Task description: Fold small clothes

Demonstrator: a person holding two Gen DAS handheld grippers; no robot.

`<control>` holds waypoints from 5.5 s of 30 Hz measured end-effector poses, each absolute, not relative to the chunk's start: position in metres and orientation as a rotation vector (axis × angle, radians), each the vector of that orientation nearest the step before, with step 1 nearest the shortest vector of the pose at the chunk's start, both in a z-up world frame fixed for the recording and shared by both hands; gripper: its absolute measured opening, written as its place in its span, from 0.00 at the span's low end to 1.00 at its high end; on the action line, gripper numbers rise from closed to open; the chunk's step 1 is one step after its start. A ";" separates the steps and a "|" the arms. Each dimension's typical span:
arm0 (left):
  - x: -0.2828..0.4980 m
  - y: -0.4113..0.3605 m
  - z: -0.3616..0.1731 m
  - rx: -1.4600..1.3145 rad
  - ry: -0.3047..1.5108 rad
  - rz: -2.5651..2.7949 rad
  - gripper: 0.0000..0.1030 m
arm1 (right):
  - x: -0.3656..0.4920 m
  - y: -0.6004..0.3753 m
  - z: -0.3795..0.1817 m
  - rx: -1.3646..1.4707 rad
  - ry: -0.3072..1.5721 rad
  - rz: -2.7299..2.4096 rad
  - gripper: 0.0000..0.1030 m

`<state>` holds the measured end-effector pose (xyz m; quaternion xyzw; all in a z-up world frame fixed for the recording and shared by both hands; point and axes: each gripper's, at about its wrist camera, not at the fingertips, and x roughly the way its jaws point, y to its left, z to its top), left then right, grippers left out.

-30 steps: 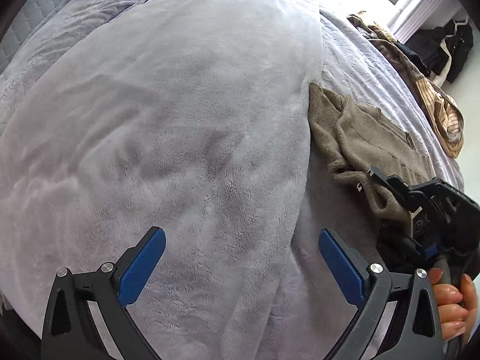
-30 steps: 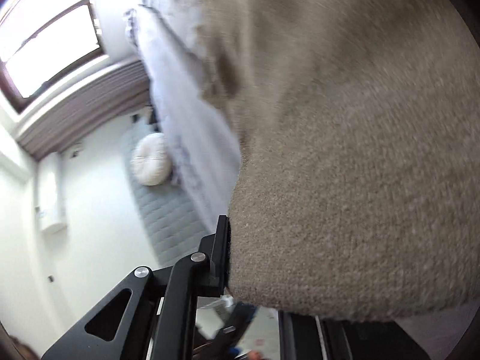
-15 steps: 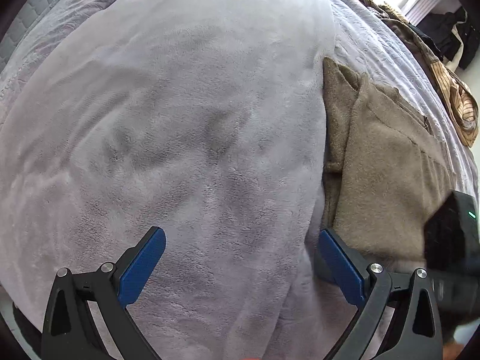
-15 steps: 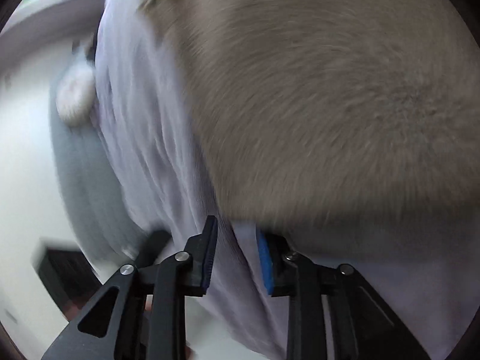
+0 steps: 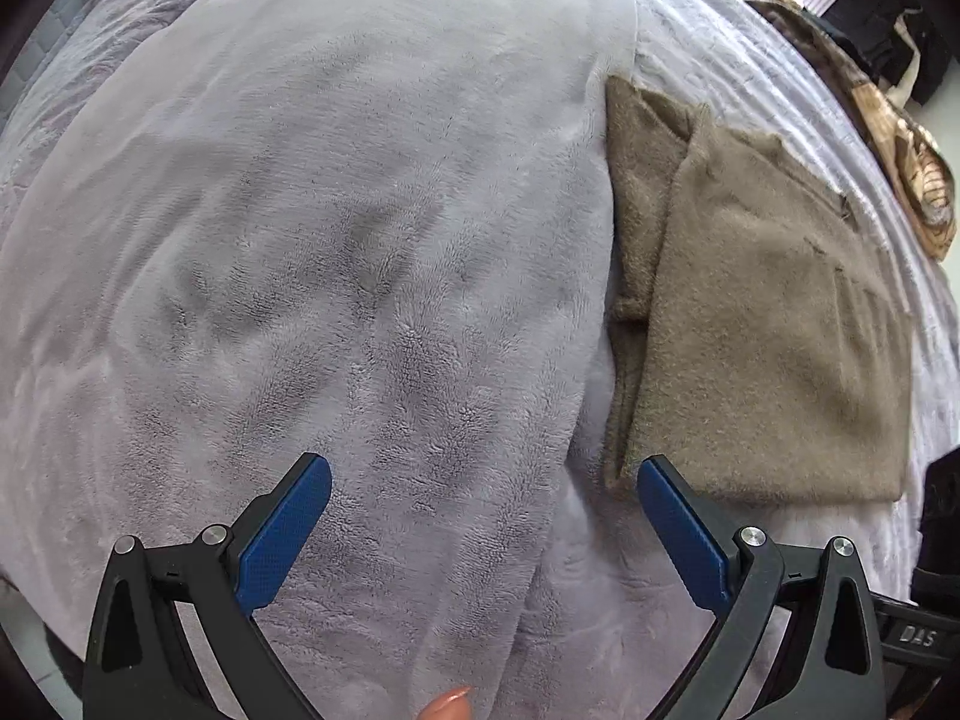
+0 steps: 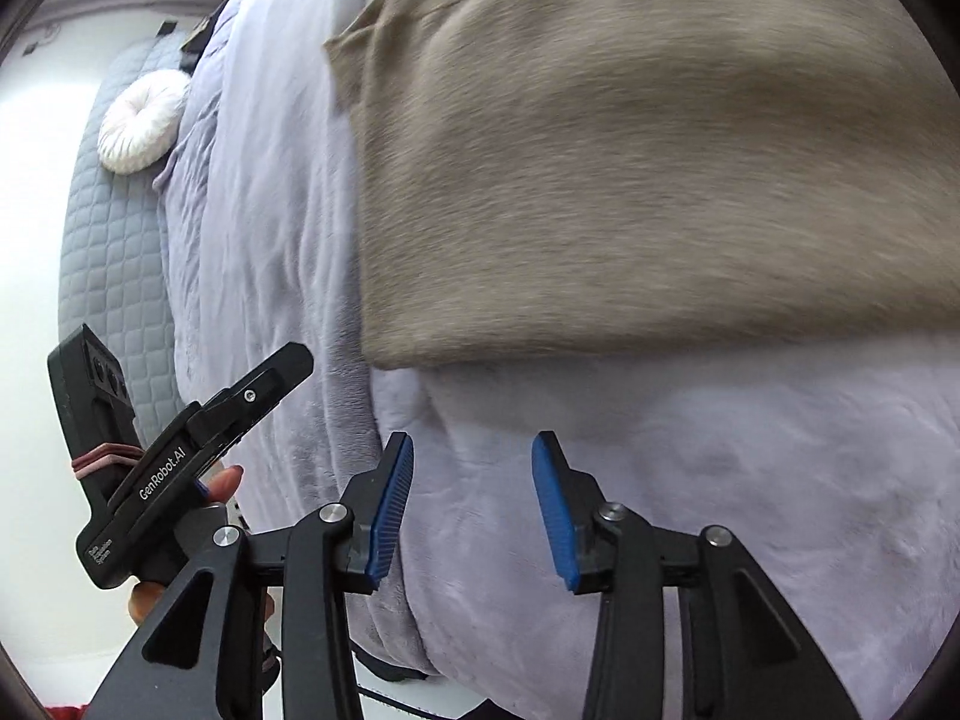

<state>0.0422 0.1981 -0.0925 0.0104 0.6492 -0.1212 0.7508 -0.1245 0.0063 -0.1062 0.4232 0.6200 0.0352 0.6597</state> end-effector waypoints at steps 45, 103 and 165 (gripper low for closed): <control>0.127 0.143 -0.119 -0.420 1.601 -0.775 0.99 | -0.136 -0.058 -0.130 1.643 0.792 0.123 0.08; 0.032 -0.163 0.014 0.217 1.071 -0.742 0.91 | -0.265 -0.316 -0.163 1.796 0.538 0.047 0.50; -0.014 -0.085 -0.113 0.348 1.437 -0.604 0.99 | -0.280 -0.300 -0.095 0.933 1.132 -0.273 0.24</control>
